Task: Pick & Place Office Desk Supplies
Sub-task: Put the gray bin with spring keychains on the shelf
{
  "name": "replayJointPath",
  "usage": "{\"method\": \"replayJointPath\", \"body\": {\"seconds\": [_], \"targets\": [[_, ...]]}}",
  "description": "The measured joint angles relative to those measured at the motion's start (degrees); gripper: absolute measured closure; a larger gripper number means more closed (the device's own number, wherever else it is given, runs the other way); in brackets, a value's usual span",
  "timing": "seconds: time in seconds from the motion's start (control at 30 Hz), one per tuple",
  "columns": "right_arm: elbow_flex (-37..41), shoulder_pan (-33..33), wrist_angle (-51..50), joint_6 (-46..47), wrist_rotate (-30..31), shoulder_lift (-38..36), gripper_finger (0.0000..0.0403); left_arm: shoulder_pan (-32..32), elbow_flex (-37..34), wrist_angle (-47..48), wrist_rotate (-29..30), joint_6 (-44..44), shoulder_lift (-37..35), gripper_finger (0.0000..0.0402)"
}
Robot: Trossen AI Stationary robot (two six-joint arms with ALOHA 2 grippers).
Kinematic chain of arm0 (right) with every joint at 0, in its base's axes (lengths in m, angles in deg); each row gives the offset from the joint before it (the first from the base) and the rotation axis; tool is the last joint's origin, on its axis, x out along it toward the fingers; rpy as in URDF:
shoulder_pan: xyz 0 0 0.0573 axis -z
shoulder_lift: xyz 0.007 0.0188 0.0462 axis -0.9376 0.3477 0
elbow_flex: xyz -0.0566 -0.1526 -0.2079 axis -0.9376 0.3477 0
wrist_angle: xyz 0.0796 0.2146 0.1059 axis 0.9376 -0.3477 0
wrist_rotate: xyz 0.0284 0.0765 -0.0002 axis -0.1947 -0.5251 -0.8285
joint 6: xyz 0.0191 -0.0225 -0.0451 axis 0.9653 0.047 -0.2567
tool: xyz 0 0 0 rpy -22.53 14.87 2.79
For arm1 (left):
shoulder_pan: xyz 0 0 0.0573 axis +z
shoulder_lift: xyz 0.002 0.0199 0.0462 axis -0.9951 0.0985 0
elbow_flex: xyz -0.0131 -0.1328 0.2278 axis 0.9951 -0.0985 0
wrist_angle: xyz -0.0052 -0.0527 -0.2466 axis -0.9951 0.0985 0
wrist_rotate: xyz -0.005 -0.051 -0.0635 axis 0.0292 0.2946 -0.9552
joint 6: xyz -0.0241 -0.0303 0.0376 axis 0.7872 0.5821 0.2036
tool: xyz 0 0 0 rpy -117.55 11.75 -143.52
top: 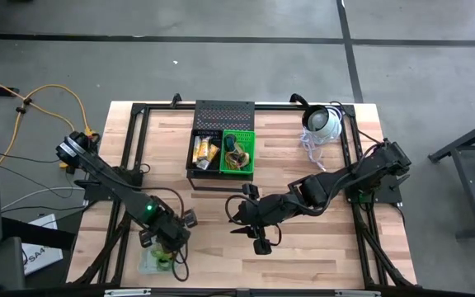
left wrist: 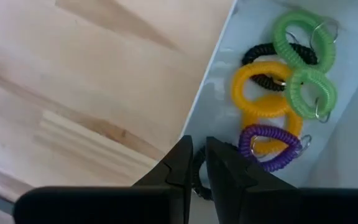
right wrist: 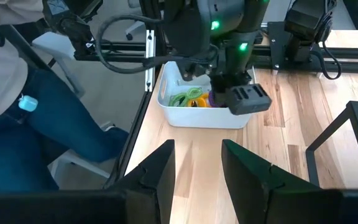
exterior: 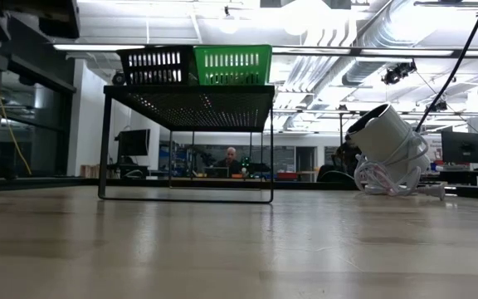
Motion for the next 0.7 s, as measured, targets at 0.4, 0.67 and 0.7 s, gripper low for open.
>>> {"method": "replayJointPath", "body": {"seconds": [0.4,0.67,0.7], "targets": [[0.0,0.0,0.0,0.0,0.0,0.0,0.0283,1.4,2.7,4.5,0.1,-2.5,1.1,0.0361],[0.0,0.0,0.0,0.0,0.0,0.0,0.0283,3.8,2.7,5.5,-1.5,-8.0,1.1,0.0361],[0.0,0.0,0.0,0.0,0.0,0.0,0.0283,4.0,2.7,5.6,-1.5,-8.5,1.1,0.0361]]}}
